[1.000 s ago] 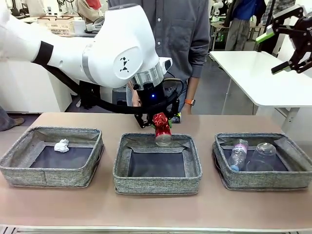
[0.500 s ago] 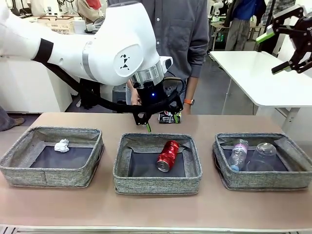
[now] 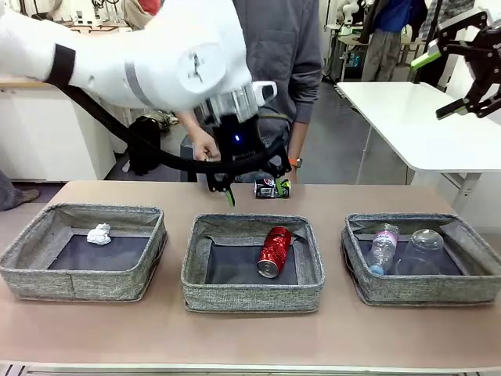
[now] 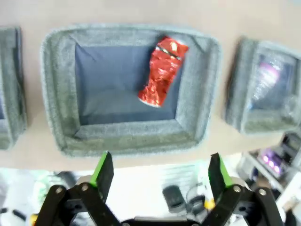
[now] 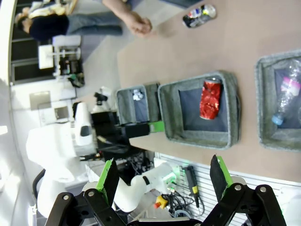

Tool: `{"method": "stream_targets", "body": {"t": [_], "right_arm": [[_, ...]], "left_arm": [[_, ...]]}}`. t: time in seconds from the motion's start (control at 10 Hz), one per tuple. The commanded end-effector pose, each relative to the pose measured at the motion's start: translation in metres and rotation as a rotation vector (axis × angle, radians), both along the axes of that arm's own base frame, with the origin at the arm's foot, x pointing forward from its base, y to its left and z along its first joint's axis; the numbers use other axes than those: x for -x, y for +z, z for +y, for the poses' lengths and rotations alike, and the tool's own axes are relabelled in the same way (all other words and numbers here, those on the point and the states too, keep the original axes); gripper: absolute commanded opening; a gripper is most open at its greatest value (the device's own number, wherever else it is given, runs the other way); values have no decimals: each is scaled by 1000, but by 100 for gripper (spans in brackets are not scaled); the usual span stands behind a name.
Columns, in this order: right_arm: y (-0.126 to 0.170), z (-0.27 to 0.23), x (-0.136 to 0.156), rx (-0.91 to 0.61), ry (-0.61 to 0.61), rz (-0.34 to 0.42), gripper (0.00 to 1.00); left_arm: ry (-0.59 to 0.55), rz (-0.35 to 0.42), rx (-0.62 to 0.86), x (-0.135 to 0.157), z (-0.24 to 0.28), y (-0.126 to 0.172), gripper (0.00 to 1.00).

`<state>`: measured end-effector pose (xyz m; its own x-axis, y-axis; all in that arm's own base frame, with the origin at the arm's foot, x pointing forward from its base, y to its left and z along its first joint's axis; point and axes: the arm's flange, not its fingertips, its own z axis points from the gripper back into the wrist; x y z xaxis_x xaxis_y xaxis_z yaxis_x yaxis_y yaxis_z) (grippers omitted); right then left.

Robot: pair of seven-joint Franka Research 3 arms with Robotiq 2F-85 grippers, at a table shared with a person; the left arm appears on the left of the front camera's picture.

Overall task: Sort the waste into the appropriate baskets.
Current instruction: Place the picked waste into the Fabric basket indicated by the person.

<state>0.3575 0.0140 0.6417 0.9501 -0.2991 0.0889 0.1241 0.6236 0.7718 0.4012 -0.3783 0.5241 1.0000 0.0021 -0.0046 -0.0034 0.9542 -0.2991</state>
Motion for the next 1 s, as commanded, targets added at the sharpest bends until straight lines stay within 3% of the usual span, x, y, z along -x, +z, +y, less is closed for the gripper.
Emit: {"method": "stream_targets", "body": {"t": [0.0, 0.2, 0.4, 0.6, 0.8, 0.9], "right_arm": [[3, 0, -1, -8, 8, -2, 100], [3, 0, -1, -8, 8, -2, 100], [3, 0, -1, -8, 8, -2, 100], [3, 0, -1, -8, 8, -2, 100], [3, 0, -1, -8, 8, -2, 100], [3, 0, -1, -8, 8, -2, 100]], "left_arm": [[-53, 48, 176, -5, 68, 51, 100], [-1, 18, 382, 5, 138, 85, 100], [31, -23, 618, 19, 200, 97, 100], [57, -78, 930, 34, 273, 86, 100], [134, -126, 1097, 45, 324, 63, 100], [96, -132, 1117, 49, 346, 49, 100]]}}
